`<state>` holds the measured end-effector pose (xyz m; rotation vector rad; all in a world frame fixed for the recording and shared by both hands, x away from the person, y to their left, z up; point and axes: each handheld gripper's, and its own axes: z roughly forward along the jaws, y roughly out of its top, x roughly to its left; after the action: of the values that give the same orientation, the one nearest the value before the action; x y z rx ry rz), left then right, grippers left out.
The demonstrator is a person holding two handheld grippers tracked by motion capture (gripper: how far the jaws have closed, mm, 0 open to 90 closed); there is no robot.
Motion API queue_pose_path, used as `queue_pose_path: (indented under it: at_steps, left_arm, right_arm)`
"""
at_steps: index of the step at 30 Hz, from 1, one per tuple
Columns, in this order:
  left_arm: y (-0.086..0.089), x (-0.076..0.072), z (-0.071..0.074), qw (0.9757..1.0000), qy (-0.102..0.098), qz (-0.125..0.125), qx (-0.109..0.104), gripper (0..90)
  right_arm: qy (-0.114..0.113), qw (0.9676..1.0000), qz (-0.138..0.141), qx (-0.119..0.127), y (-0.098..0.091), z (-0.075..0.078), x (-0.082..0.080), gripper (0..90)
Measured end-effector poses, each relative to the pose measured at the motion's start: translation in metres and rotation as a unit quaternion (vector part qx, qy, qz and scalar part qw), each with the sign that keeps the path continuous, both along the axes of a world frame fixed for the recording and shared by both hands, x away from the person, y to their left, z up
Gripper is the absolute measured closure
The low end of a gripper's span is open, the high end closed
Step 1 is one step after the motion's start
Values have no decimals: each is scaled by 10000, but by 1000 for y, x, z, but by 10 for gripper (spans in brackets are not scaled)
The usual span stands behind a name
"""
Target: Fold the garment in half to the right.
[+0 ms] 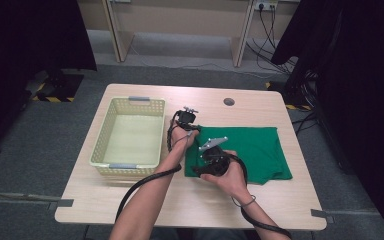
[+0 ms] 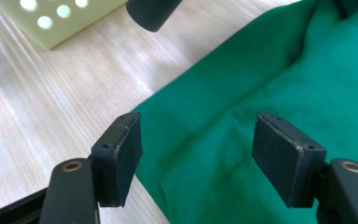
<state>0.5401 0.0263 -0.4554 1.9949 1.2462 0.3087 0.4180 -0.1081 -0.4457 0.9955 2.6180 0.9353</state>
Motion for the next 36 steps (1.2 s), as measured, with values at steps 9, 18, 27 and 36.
queue_pose_path:
  at_steps: [9, 18, 27, 36]
  left_arm:
    - [1, 0, 0, 10000, -2, 4, -5, 804]
    - [1, -1, -2, 10000, -26, 23, 14, 804]
    - [2, -2, -4, 9999, -50, 34, 154, 803]
    - [5, -4, -4, 9997, -92, 41, 232, 810]
  right_arm:
    - [24, 9999, 50, -107, 14, -8, 0, 338]
    - [-53, 9998, 19, -174, 15, -13, -2, 375]
    - [-246, 9995, -95, -170, 16, -14, -7, 495]
    - [-322, 9988, -307, -194, 16, -13, -5, 767]
